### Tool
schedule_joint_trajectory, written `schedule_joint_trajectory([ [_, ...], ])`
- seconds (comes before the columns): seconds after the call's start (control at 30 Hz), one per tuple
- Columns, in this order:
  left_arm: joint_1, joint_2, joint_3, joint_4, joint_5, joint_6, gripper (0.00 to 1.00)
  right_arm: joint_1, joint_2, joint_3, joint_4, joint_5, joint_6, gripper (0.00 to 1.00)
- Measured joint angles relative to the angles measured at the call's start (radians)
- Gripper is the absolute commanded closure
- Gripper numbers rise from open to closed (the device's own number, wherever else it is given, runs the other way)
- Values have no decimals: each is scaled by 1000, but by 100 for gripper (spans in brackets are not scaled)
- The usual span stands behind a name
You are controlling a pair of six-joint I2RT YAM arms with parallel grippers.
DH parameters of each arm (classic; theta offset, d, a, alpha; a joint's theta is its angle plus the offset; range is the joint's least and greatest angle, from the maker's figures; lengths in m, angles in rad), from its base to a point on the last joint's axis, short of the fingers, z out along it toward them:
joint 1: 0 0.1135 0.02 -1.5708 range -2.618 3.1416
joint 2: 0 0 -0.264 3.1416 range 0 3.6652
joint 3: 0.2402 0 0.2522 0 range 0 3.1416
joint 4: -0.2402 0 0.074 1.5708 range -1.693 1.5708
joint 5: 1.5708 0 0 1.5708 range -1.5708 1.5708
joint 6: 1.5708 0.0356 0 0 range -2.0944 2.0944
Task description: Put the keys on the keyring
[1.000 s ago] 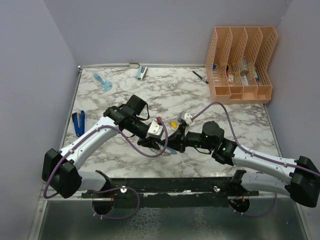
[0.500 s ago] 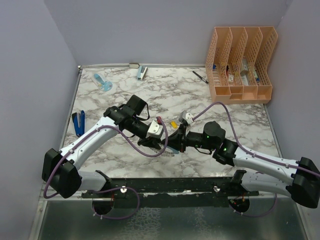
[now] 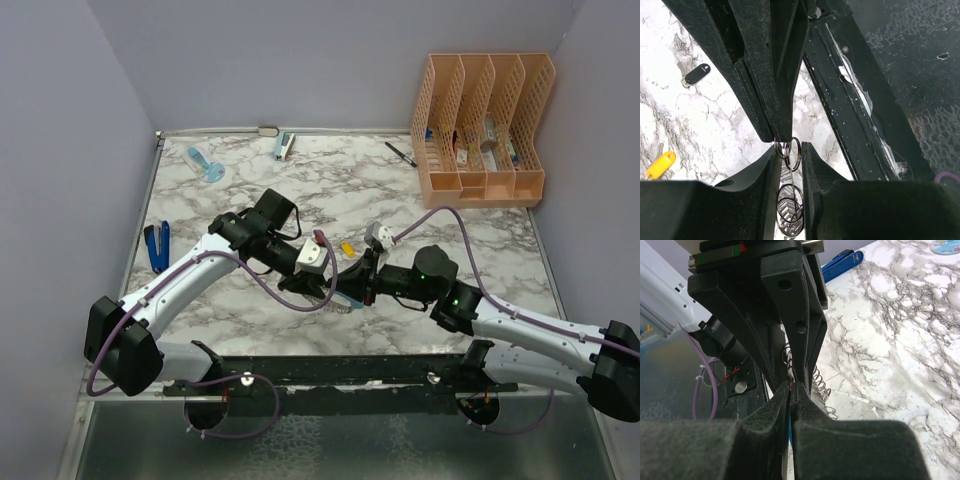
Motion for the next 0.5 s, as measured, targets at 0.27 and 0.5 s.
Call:
schedule_joint_trajectory([
  [0.27, -2, 0, 0, 10, -1, -21, 100, 0, -14, -18, 2, 4, 7, 99],
  [0.5, -9, 0, 9, 11, -40, -24, 100, 0, -19, -43, 23, 19, 18, 99],
])
